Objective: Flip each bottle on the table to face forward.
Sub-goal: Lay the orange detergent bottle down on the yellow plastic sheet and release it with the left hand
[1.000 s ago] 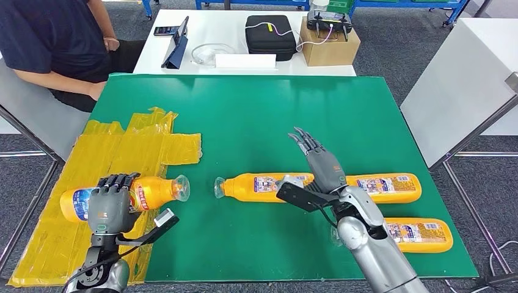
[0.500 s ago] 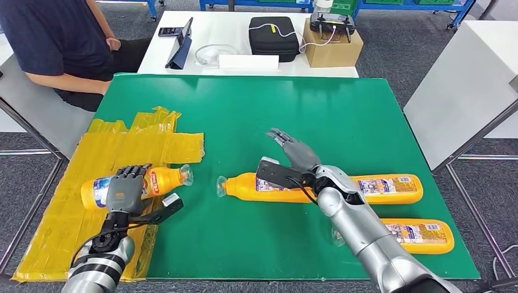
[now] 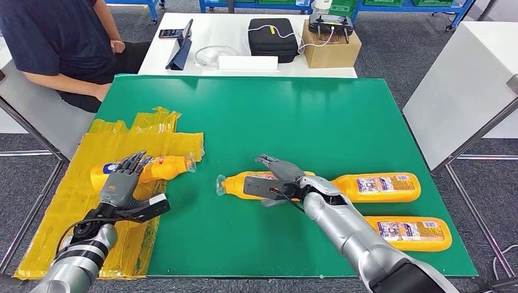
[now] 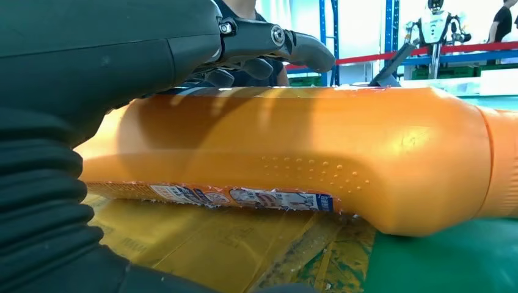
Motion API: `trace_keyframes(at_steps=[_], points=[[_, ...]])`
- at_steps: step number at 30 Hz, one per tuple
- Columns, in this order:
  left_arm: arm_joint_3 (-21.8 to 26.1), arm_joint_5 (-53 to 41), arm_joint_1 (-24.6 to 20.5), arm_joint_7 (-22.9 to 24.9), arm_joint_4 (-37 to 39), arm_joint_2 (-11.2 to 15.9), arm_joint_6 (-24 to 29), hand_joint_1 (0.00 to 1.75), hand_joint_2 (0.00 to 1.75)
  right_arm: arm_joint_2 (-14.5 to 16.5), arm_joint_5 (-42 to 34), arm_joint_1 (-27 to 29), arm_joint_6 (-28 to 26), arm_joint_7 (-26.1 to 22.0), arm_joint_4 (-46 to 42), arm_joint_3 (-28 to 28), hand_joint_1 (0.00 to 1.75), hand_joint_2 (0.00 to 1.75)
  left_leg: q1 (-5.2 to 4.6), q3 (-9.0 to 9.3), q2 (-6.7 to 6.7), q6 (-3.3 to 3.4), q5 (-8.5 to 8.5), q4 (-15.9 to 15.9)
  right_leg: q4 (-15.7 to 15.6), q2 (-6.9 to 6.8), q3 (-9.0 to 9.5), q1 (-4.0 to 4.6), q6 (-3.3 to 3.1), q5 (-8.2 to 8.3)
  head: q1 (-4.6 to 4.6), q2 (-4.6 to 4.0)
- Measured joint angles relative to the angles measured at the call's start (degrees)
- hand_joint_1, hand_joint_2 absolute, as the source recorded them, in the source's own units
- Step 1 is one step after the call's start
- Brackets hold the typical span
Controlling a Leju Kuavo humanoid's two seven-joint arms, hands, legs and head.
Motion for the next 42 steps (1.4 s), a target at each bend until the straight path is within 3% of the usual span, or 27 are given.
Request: trace_keyframes(at_steps=[4, 7, 10, 13, 14, 17, 18, 20, 25, 32, 36, 42], points=[[-0.02, 7.93, 0.19, -6.85, -0.14, 1.01, -4.71, 0.00, 0.00, 0.10, 1.33, -0.77, 2.18, 0.82, 1.77, 1.55, 0.00, 1.75, 0.00, 0.02, -0.01, -0.04, 0.03, 0.00, 0.02, 0.00, 0.01, 0.01, 0.00, 0.01, -0.01, 0.00], [-2.46, 28.41, 2.84, -10.73, -4.72, 2.68, -12.13, 0.00, 0.00, -0.07, 3.72, -1.71, 3.63, 2.84, 3.31, 3.73, 0.00, 1.75, 0.00, 0.05, 0.10, -0.06, 0.04, 0.00, 0.07, 0.04, -0.08, 0.03, -0.07, 0.05, 0.00, 0.00], [-7.70, 51.66, 7.47, -11.20, -13.43, 4.64, -18.91, 0.00, 0.00, -0.64, 6.88, -2.78, 4.53, 5.62, 4.99, 6.38, 0.00, 1.75, 0.02, -0.03, 0.29, -0.09, 0.06, 0.00, 0.08, 0.11, -0.33, 0.08, -0.20, 0.13, 0.01, 0.00], [-8.89, 66.66, 11.39, -11.24, -23.59, 4.89, -29.56, 0.00, 0.00, -1.46, 11.18, -3.32, 4.83, 9.94, 6.10, 9.18, 0.00, 1.75, 0.02, -0.10, 0.27, -0.10, 0.07, 0.01, 0.07, 0.11, -0.44, 0.08, -0.20, 0.13, 0.02, 0.00], [-8.06, 69.70, 12.27, -11.25, -26.78, 4.33, -34.41, 0.00, 0.00, -1.75, 12.48, -3.44, 4.81, 11.41, 6.34, 10.07, 0.23, 1.75, 0.02, -0.10, 0.28, -0.10, 0.07, 0.01, 0.07, 0.11, -0.44, 0.07, -0.20, 0.13, 0.02, 0.00], [-2.60, 73.71, 13.62, -11.28, -33.75, 0.89, -48.76, 0.00, 0.00, -2.37, 14.99, -3.58, 4.27, 14.60, 7.10, 11.63, 1.53, 1.75, 0.01, -0.06, 0.36, -0.08, 0.02, 0.01, 0.03, 0.13, -0.36, 0.03, -0.20, 0.13, 0.01, 0.00], [-0.32, 74.18, 13.80, -11.28, -35.23, -0.46, -52.24, 0.00, 0.00, -2.41, 15.37, -3.61, 4.06, 15.18, 7.37, 11.83, 1.75, 1.75, 0.00, -0.03, 0.38, -0.08, 0.00, 0.01, 0.01, 0.14, -0.36, 0.03, -0.19, 0.13, 0.01, 0.00], [3.62, 74.66, 13.95, -11.28, -37.41, -2.75, -56.32, 0.00, 0.00, -2.42, 15.59, -3.69, 3.81, 15.72, 7.81, 12.05, 1.75, 1.75, 0.00, 0.02, 0.40, -0.09, -0.04, 0.01, -0.02, 0.16, -0.62, 0.03, -0.24, 0.09, 0.02, 0.00], [9.41, 75.57, 14.11, -11.28, -39.91, -6.67, -60.09, 0.00, 0.00, -2.32, 14.48, -3.72, 2.18, 15.92, 8.40, 11.90, 1.75, 1.75, -0.01, -0.01, 0.39, -0.05, 0.00, 0.00, -0.04, 0.18, -0.92, 0.04, -0.32, 0.13, 0.01, 0.00], [13.37, 77.84, 14.09, -11.21, -38.63, -9.53, -64.16, 0.00, 0.00, -2.08, 12.39, -3.41, 0.27, 15.37, 8.80, 9.43, 1.75, 1.75, -0.01, -0.22, 0.42, -0.08, 0.25, 0.01, -0.01, 0.20, -0.57, 0.06, -0.18, 0.45, 0.01, 0.00], [13.98, 79.37, 14.03, -10.82, -37.43, -10.19, -65.22, 0.00, 1.75, -1.75, 10.75, -3.26, -2.30, 14.01, 8.84, 7.94, 1.75, 1.75, -0.01, -0.31, 0.42, -0.09, 0.25, 0.01, -0.01, 0.21, -0.63, 0.06, -0.18, 0.44, 0.01, 0.00], [13.36, 86.32, 17.21, -4.35, -37.97, -12.25, -64.67, 0.00, 1.75, -0.32, 5.88, 1.95, -20.43, 4.39, 2.14, 0.38, 1.75, 1.75, -0.01, -0.75, 0.54, -0.08, 0.26, 0.01, 0.03, 0.36, -1.03, 0.04, -0.11, 0.51, 0.01, 0.00]])
